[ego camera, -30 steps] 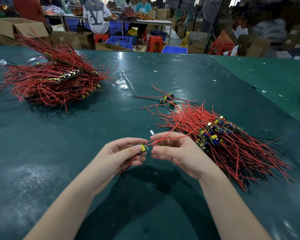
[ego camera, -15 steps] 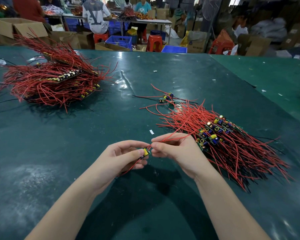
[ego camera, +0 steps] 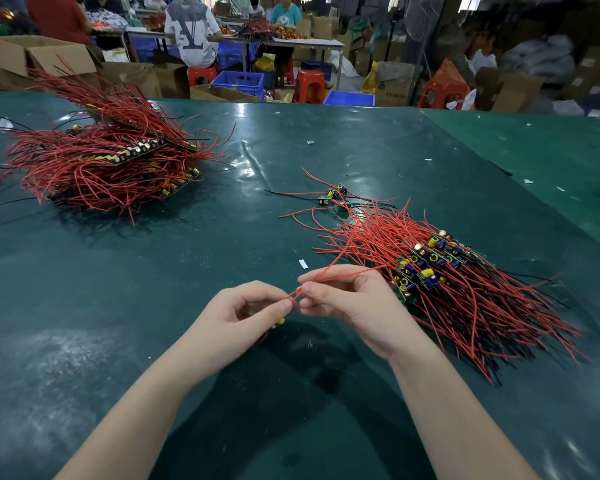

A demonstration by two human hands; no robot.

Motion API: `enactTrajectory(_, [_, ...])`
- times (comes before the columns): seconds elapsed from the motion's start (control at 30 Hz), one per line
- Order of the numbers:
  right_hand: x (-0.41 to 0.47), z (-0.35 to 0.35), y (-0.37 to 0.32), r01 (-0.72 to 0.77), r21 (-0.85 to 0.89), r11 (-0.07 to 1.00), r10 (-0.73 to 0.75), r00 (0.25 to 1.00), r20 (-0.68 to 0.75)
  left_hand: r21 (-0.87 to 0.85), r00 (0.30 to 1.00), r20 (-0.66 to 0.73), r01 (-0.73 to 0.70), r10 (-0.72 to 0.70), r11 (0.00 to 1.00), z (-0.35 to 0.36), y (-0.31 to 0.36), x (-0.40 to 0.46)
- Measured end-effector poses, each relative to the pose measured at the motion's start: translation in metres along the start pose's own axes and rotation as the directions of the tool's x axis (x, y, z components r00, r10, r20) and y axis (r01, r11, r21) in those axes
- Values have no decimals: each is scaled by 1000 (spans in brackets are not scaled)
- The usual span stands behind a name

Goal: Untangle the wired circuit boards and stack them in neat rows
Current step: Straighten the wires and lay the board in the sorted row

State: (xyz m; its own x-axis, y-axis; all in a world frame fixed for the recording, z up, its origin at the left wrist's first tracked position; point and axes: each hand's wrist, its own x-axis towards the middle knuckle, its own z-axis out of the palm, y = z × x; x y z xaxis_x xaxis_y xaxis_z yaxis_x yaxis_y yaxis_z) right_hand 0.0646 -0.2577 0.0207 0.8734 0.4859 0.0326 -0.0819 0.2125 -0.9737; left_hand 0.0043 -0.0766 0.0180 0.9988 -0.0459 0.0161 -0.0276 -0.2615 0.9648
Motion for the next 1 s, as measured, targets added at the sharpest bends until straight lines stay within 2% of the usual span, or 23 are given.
enactTrajectory(0.4, [2,3,0,-58,169,984,67,997,-47,-18,1000,-19,-2,1,1000,4,-3,2])
enactTrajectory(0.63, [3,0,-1,-72,169,983,81,995,-51,88,999,31,-13,11,996,4,-10,4])
enactTrajectory(0.83, [1,3,-2,-55,142,988,64,996,-65,3,996,84,-23,22,1000,8,-5,2])
enactTrajectory(1.0, [2,5,-5,-94,244,965,113,992,-63,-48,990,139,5,2,999,3,-4,1])
